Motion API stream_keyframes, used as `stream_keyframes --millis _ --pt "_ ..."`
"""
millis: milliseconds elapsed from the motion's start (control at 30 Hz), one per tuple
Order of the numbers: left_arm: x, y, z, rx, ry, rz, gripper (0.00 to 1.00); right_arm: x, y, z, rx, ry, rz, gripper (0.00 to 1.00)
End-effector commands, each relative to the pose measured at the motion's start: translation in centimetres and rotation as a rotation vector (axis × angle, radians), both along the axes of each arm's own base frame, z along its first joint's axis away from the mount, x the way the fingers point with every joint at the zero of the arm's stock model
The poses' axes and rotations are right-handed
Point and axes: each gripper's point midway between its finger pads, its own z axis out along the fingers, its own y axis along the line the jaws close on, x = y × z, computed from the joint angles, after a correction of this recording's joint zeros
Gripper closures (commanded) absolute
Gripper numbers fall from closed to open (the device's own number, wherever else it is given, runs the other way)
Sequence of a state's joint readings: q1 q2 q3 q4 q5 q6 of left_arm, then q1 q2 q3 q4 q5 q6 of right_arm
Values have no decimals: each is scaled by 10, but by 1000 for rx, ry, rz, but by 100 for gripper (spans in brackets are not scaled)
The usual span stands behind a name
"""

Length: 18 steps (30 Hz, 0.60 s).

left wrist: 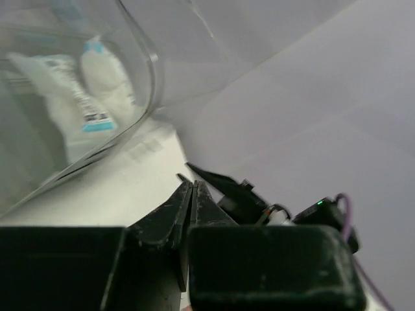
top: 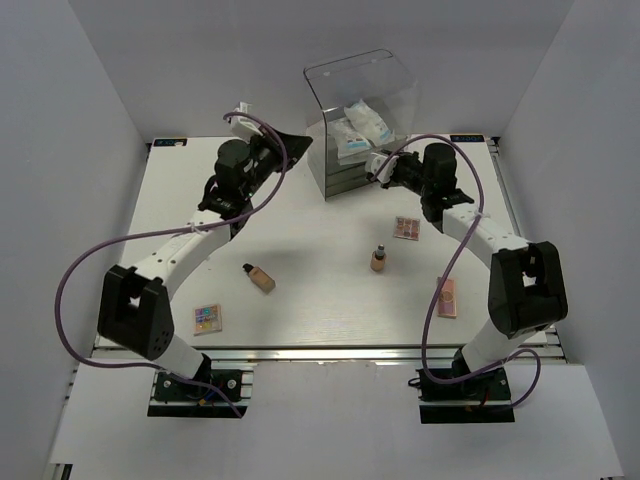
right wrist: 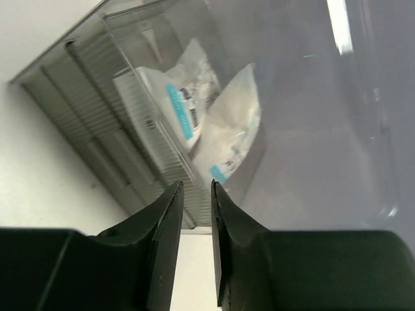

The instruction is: Organize the makeup

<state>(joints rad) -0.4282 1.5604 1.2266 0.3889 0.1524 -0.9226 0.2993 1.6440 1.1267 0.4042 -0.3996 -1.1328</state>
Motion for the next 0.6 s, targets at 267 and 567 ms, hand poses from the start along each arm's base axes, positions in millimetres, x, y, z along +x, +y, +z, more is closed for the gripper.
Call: stream_keyframes --millis 267,567 --pt "-15 14 -44 124 63 20 41 10 -1 -34 429 632 -190 30" --pt "-18 9 -61 72 83 -9 42 4 0 -60 494 708 -127 40"
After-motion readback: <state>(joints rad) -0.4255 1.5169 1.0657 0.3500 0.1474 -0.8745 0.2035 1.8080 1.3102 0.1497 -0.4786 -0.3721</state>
